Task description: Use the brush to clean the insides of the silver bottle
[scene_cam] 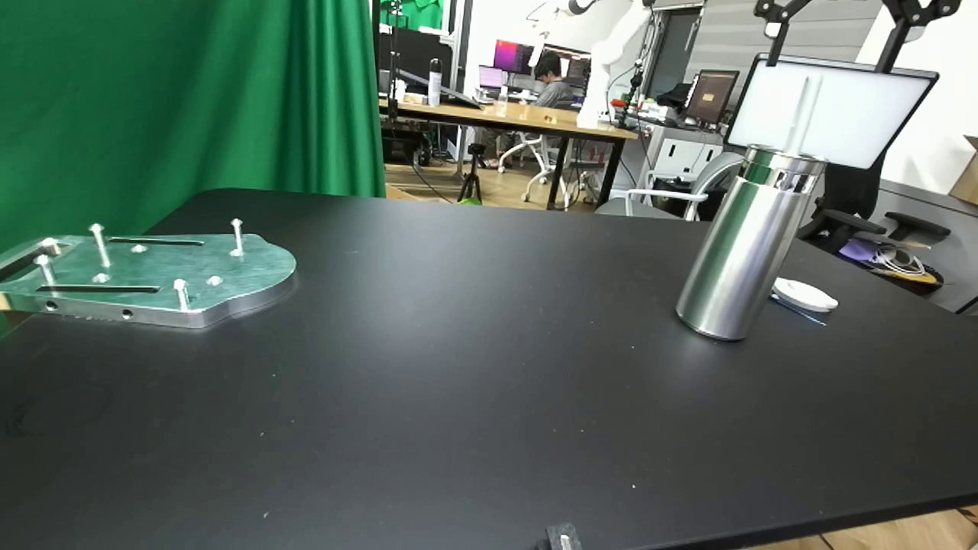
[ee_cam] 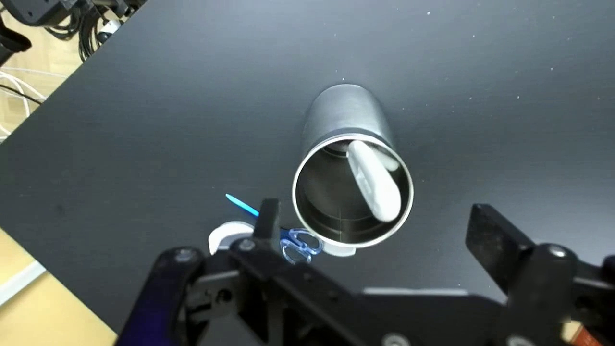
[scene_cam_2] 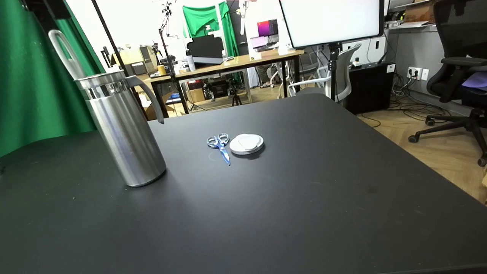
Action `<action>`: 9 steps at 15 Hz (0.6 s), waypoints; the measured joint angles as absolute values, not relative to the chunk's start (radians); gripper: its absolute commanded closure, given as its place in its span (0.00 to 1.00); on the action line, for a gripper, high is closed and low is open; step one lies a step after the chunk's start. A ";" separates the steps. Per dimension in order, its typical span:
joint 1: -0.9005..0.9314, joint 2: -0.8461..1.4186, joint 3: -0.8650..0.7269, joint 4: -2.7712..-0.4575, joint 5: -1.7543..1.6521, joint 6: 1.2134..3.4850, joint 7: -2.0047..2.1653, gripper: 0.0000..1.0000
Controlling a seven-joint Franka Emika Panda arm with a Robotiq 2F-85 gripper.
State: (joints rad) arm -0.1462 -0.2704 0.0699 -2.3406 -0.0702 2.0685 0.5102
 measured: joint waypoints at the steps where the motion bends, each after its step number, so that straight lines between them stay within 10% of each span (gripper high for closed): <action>1: -0.145 -0.262 0.070 -2.345 -0.066 2.068 0.522 0.00; 2: -0.142 -0.255 0.070 -2.350 -0.059 2.068 0.533 0.25; 9: -0.135 -0.242 0.070 -2.367 -0.059 2.070 0.562 0.67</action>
State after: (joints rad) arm -0.1351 -0.2423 0.0700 -2.3673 -0.0595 2.0699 0.5615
